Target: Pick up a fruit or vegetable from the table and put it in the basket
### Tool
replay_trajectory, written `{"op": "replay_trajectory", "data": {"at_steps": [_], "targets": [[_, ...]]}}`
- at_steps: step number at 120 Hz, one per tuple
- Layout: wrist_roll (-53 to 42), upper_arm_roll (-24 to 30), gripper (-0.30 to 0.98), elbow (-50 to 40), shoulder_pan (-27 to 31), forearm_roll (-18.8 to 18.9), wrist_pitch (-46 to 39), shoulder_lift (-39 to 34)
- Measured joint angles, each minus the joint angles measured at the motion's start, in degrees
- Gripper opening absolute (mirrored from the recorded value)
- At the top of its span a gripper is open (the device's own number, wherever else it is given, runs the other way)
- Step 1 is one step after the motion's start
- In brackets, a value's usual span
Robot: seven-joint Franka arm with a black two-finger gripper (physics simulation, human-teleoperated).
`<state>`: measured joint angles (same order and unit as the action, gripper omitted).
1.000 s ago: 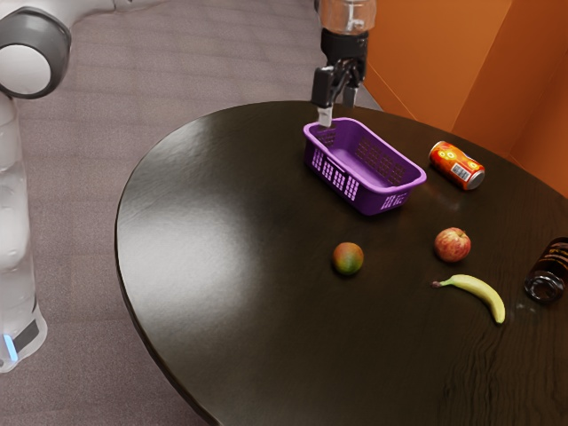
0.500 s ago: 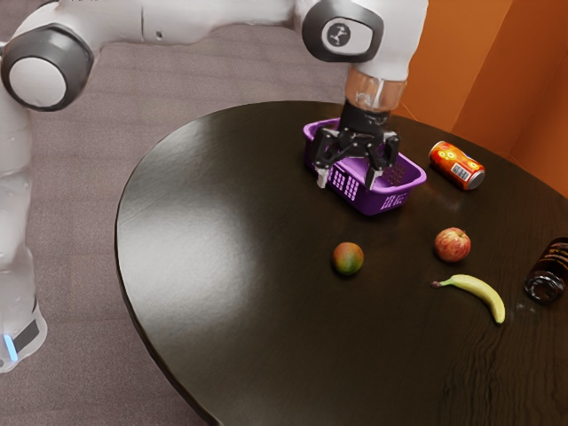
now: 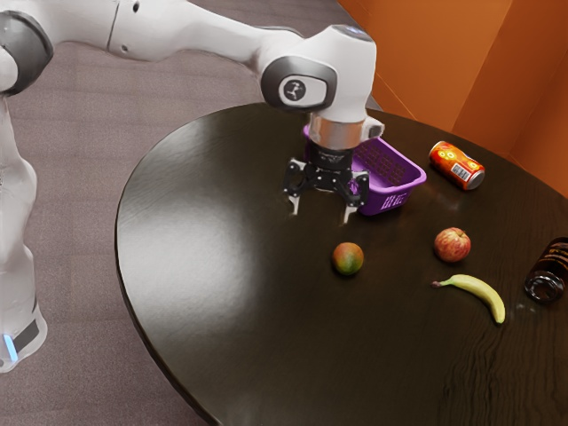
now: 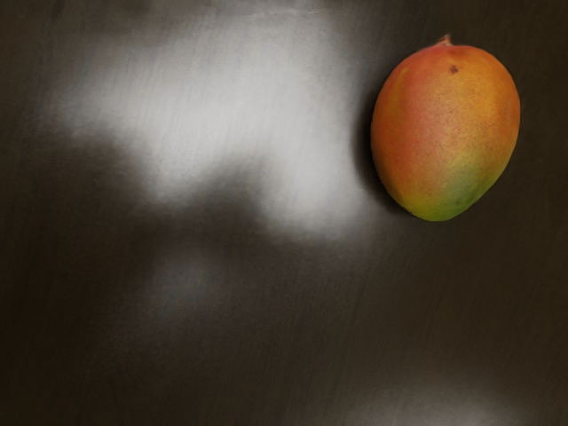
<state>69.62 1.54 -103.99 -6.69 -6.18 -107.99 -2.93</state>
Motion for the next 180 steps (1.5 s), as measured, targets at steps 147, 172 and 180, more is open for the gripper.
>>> {"op": "replay_trajectory", "data": {"at_steps": [147, 172, 180], "targets": [[-26.57, -1.94, 0.69, 5.17, 3.13, -6.66, -7.18, 14.32], [-21.22, -1.9, 0.69, 5.1, 3.25, -7.37, -7.4, 14.91], [-19.62, -1.95, 0.69, 5.09, 3.31, -7.52, -7.45, 15.3]]}}
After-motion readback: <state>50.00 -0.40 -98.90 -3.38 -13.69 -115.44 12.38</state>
